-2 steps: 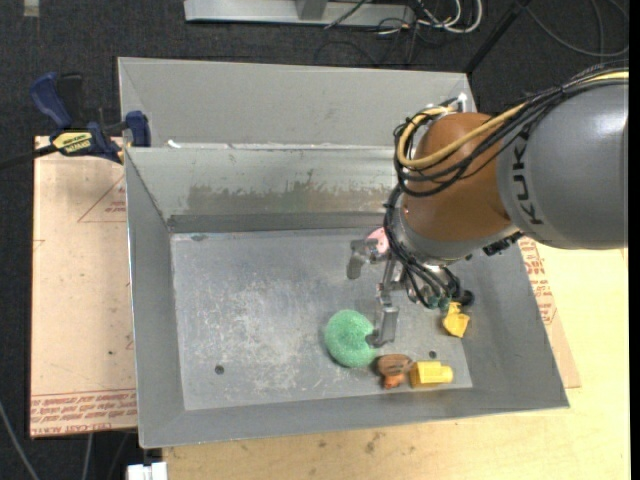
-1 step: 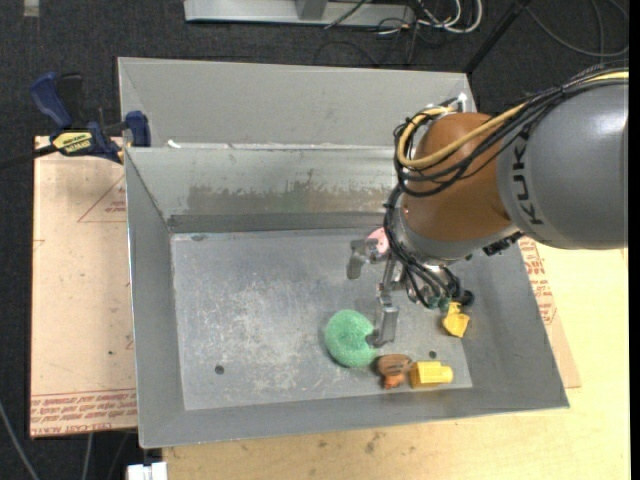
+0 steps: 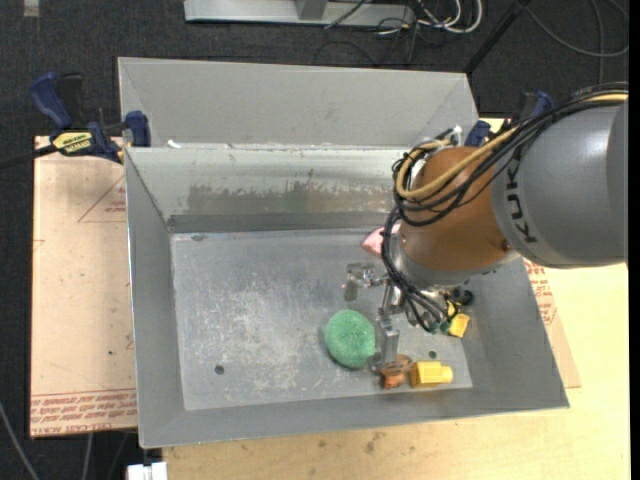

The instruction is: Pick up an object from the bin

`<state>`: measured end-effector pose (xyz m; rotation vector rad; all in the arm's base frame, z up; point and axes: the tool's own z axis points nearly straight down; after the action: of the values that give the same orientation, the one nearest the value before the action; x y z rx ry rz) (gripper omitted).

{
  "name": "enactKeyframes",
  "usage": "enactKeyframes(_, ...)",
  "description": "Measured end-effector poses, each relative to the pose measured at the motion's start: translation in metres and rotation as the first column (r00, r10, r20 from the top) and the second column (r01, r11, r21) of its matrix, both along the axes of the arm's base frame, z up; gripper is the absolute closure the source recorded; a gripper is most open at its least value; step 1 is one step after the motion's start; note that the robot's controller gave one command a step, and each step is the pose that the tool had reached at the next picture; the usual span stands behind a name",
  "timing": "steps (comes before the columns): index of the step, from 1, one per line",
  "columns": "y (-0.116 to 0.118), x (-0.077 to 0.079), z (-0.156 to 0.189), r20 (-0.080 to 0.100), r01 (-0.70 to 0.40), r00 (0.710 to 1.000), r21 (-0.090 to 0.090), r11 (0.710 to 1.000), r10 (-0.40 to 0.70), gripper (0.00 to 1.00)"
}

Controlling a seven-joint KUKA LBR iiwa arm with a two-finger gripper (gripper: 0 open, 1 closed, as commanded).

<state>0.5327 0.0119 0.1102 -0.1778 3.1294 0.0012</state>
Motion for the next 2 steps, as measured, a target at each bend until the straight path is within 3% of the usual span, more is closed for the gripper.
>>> enactKeyframes(1, -0.006, 0.009, -0.036, -0.005, -0.068, 0.998, 0.000, 0.998, 0.068, 0.00)
enactKeyframes(2, 0.010, -0.007, -0.040, -0.007, -0.076, 0.997, 0.000, 0.997, 0.076, 1.00)
